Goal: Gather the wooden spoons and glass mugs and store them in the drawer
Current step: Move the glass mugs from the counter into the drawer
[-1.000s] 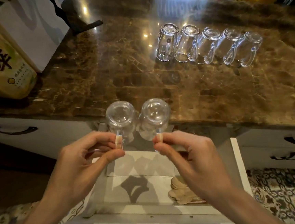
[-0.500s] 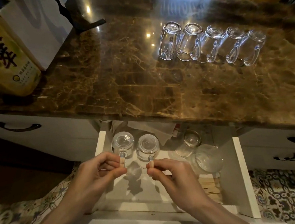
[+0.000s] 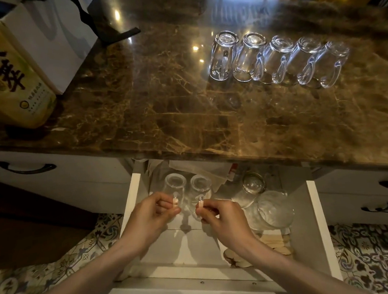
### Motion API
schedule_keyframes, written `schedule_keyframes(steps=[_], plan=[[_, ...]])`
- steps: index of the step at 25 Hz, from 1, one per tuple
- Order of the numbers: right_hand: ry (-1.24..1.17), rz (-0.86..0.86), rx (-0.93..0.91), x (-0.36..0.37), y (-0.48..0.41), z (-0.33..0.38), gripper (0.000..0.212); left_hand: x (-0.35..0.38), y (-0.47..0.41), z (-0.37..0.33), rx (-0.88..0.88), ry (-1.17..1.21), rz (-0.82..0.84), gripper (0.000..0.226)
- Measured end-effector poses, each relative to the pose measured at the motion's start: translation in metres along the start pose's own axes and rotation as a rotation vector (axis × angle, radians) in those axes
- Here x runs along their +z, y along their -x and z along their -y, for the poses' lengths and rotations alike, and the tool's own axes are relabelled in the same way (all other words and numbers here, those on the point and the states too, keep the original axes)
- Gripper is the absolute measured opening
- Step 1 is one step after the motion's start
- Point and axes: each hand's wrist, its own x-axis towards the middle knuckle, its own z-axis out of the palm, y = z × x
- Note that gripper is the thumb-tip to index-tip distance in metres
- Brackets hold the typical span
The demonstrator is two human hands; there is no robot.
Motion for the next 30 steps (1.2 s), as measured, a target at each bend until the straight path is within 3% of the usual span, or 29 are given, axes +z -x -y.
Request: schedule_keyframes(steps=[12, 19, 25, 30], plan=[[0.127, -0.068, -0.112, 0.039, -0.044, 0.001, 0.016, 0.011, -0.034, 0.01, -0.048, 0.14, -0.248, 0.012], [0.157, -0.082, -0.071, 0.054, -0.057, -0.008, 0.016, 0.022, -0.051, 0.019, -0.137, 0.075, -0.343, 0.011], [0.106, -0.053, 0.04, 0.059, -0.06, -0.011, 0.016, 0.028, -0.058, 0.03, -0.218, 0.032, -0.307, 0.01], [0.191, -0.039, 0.027, 0.058, -0.061, -0.008, 0.019, 0.028, -0.061, 0.028, -0.265, 0.039, -0.318, 0.008]])
